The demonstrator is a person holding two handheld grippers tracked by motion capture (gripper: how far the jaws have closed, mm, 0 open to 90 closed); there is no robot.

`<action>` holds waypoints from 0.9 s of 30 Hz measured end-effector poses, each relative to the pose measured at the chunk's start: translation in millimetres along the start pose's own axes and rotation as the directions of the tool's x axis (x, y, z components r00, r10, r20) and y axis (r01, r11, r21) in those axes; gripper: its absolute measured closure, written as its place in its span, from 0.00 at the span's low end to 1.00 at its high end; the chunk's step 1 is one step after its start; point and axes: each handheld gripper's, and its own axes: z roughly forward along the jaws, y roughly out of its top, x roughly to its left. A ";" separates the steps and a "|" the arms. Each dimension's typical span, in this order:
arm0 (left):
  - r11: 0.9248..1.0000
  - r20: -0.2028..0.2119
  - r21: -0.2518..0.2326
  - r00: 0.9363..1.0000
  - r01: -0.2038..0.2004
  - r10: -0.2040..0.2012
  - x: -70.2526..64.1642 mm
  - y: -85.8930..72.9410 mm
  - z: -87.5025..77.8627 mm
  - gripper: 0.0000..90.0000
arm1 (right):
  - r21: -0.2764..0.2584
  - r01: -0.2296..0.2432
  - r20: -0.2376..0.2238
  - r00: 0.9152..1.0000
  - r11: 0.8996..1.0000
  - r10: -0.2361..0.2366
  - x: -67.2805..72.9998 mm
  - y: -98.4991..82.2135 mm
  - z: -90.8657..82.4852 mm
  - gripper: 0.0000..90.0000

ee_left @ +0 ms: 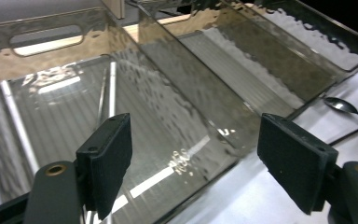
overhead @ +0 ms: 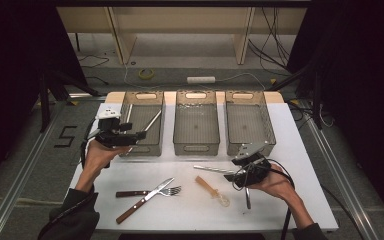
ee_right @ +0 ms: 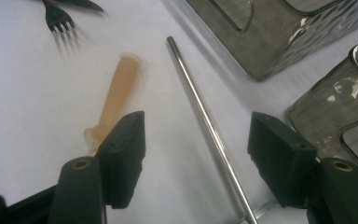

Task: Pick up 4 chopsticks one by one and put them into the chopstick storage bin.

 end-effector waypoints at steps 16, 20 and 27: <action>0.999 0.091 -0.027 0.995 -0.045 0.047 -32.3 -7.5 -6.0 0.19 | 0.086 0.011 -0.024 1.000 0.996 -0.009 -7.7 2.6 3.8 0.44; 0.997 0.113 -0.032 0.991 -0.072 0.076 -43.5 -8.9 -6.2 0.19 | 0.106 0.021 -0.029 0.999 0.994 -0.018 -9.6 2.9 6.3 0.49; 0.996 0.150 -0.022 0.985 -0.089 0.091 -60.9 -18.1 -1.7 0.18 | 0.155 0.018 -0.009 1.000 0.988 -0.017 -14.8 0.7 13.0 0.55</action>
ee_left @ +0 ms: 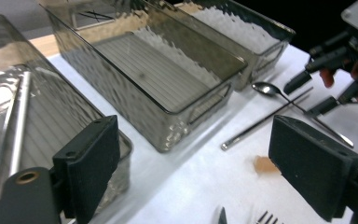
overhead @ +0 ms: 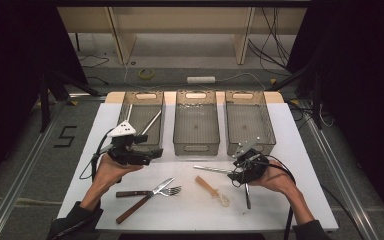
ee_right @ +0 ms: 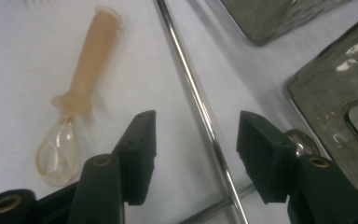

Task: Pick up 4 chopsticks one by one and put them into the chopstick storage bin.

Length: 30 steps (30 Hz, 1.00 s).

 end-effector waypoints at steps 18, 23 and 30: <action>1.000 0.063 0.013 0.998 -0.028 0.027 -29.9 -25.7 1.9 0.17 | 0.085 0.010 0.003 1.000 0.996 -0.010 -10.3 -2.2 15.2 0.70; 0.999 0.057 -0.008 0.997 -0.049 0.050 -34.8 -28.1 -1.2 0.17 | 0.087 0.001 0.004 1.000 0.996 -0.001 -11.5 -2.8 15.8 0.73; 0.999 0.067 0.005 0.997 -0.040 0.040 -37.5 -33.0 -0.7 0.17 | 0.113 0.011 0.002 1.000 0.994 -0.011 -13.7 -3.8 19.1 0.77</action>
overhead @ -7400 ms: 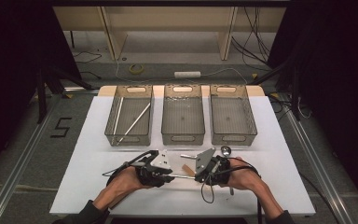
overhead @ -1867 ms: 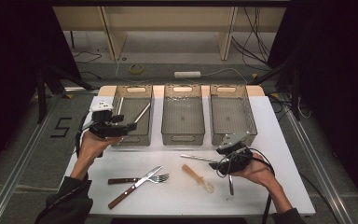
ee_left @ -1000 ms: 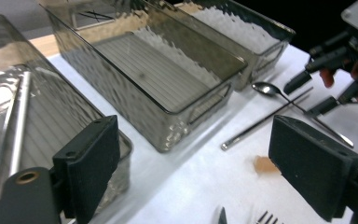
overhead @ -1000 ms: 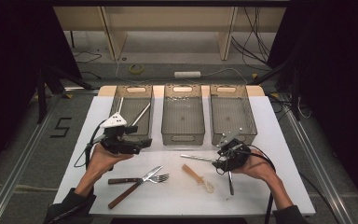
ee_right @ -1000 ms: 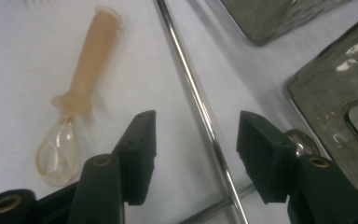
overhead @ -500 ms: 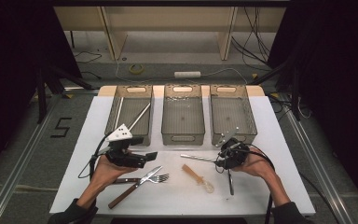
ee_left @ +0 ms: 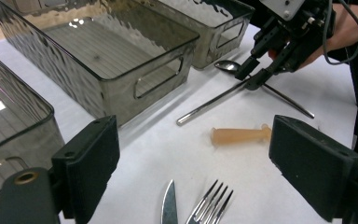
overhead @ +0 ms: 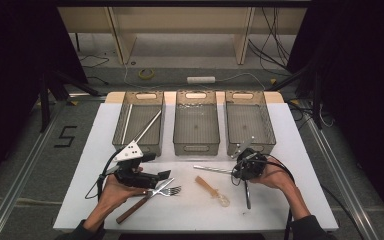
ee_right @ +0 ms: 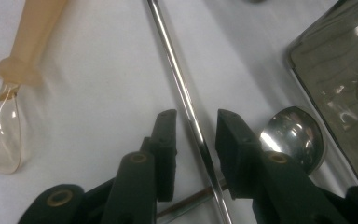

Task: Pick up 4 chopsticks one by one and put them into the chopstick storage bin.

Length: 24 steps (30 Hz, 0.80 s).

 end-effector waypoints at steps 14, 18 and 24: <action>1.000 0.004 0.016 1.000 -0.006 0.006 -2.2 -3.1 3.2 0.18 | 0.024 0.022 -0.018 1.000 0.999 -0.021 0.9 -0.4 2.3 0.88; 1.000 0.005 0.012 1.000 -0.002 0.002 -1.8 -3.2 3.1 0.18 | 0.026 0.047 -0.025 0.999 0.999 -0.046 1.8 -0.3 2.2 0.92; 1.000 0.007 0.020 1.000 -0.009 0.009 -1.9 -3.4 3.8 0.18 | 0.028 0.096 -0.031 0.995 0.995 -0.095 3.7 -0.3 2.0 0.95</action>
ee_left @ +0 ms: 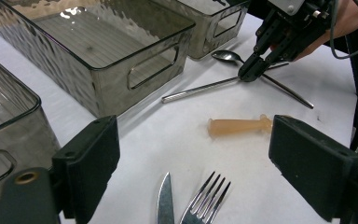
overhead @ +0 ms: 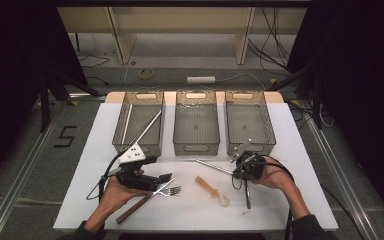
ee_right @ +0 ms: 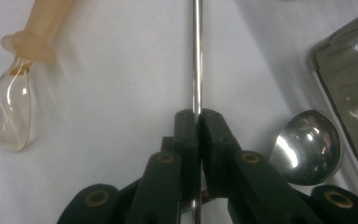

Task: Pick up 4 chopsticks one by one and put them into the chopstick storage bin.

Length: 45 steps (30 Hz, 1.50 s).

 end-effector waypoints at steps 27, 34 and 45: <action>0.999 0.021 0.022 1.000 -0.024 0.023 -4.7 4.8 8.4 0.18 | -0.091 0.066 0.001 0.998 0.994 -0.066 17.4 14.1 -27.0 0.96; 0.998 0.035 0.046 0.998 -0.053 0.051 -8.3 7.9 15.9 0.19 | -0.094 0.109 -0.011 0.994 0.990 -0.111 28.4 23.4 -28.7 0.96; 0.984 0.050 0.126 0.991 -0.129 0.124 -20.0 9.4 30.7 0.24 | -0.109 0.185 -0.038 0.981 0.977 -0.190 49.3 41.3 -31.4 0.96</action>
